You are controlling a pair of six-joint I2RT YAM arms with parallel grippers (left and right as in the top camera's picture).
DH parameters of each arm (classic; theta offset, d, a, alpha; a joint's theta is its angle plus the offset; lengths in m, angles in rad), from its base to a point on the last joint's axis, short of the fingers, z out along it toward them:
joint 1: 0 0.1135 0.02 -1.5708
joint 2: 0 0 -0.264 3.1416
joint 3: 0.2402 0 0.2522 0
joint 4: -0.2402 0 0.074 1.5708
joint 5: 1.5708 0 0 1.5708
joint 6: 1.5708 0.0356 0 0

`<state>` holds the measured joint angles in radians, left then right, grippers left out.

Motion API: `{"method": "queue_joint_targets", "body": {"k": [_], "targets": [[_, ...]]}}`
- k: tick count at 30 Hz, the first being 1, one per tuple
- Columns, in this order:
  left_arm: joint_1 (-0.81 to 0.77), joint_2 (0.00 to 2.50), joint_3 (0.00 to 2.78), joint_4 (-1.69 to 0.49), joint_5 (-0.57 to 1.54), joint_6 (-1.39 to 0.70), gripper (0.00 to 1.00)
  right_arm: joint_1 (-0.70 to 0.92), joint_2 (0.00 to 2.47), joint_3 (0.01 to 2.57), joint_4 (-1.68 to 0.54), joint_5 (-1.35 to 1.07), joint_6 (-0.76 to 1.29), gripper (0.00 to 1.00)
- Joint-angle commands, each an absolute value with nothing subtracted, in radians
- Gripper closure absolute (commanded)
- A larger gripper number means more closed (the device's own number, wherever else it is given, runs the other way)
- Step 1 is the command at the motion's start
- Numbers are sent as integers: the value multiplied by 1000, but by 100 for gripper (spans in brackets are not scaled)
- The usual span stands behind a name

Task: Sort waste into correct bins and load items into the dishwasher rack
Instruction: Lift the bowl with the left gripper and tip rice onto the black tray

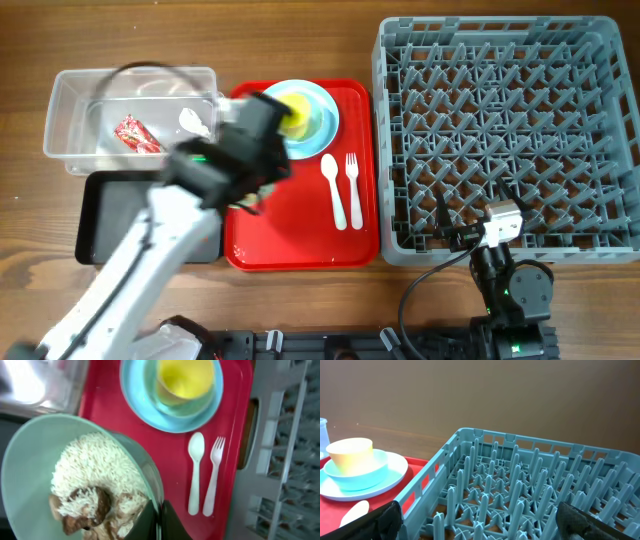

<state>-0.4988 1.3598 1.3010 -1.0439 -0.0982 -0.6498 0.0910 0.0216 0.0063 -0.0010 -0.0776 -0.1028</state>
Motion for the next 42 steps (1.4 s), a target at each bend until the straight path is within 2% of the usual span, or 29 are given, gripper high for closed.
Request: {"method": "queue_joint_targets", "body": {"k": [1,7,14,18,21,25,29,42], "targets": [[-256,1304,1312,-1091,206,-524,96,95,21,5,2,-68,-105,0],[160,1304,1216,-1087,590,-319,96,95,21,5,2,-68,-105,0],[628,1304,919,-856,1188,-160,96,95,21,5,2,-68,-105,0],[846,1304,761,-755,1345,-159,96,95,21,5,2,-68,-105,0],[950,1304,685,-679,1391,-160,96,95,21,5,2,-68,-105,0],[1022,1310,662,-654,1399,-160,96,95,21,5,2,-68,-105,0],[1031,1310,662,-569,1544,-167,96,95,21,5,2,-68,-105,1],[1031,1312,661,-511,1577,-237,96,95,21,5,2,-68,-105,0]]}}
